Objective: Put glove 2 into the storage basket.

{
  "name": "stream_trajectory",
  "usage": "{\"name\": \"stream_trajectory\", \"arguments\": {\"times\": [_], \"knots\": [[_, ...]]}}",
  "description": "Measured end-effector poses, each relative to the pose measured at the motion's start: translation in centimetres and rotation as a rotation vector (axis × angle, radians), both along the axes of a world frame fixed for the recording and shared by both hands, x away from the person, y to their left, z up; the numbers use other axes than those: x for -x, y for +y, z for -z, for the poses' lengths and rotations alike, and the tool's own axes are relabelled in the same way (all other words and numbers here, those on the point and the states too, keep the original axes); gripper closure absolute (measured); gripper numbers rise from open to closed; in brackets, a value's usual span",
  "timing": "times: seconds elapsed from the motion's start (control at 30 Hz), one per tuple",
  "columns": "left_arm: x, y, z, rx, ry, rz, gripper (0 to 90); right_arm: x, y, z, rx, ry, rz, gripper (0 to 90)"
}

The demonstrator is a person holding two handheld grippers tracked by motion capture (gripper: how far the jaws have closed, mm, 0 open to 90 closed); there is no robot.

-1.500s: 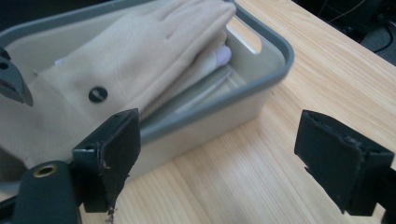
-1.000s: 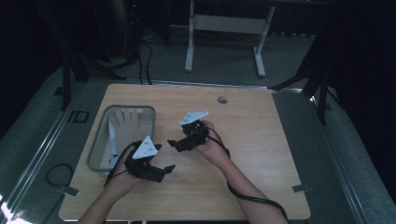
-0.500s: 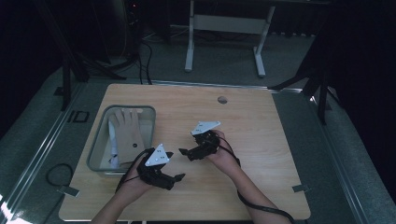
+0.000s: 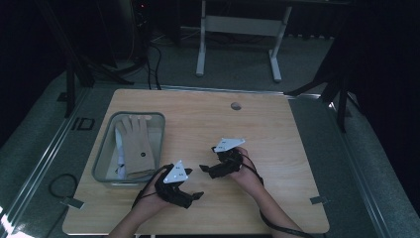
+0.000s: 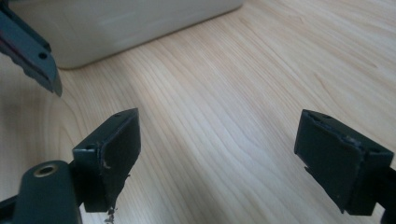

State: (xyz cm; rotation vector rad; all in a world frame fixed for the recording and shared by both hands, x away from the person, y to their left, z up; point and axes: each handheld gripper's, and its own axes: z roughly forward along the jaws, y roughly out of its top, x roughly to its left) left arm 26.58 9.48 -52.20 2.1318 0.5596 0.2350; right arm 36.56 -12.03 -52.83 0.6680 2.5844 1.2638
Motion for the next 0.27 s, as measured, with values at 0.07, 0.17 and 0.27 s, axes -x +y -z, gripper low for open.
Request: {"name": "stream_trajectory", "arguments": {"times": [0.07,0.17,0.27], "knots": [[-0.02,-0.40,0.53,-0.016,0.009,0.017,14.2,0.09,-0.39,0.36,0.005,0.005,0.004,14.2],[-0.13,-0.77,0.98,-0.014,0.024,0.032,14.2,0.26,-0.90,0.62,0.006,0.011,0.008,14.2],[-0.20,-0.99,1.08,-0.012,0.031,0.040,14.3,0.32,-1.19,0.72,0.011,0.009,0.007,14.1]]}}
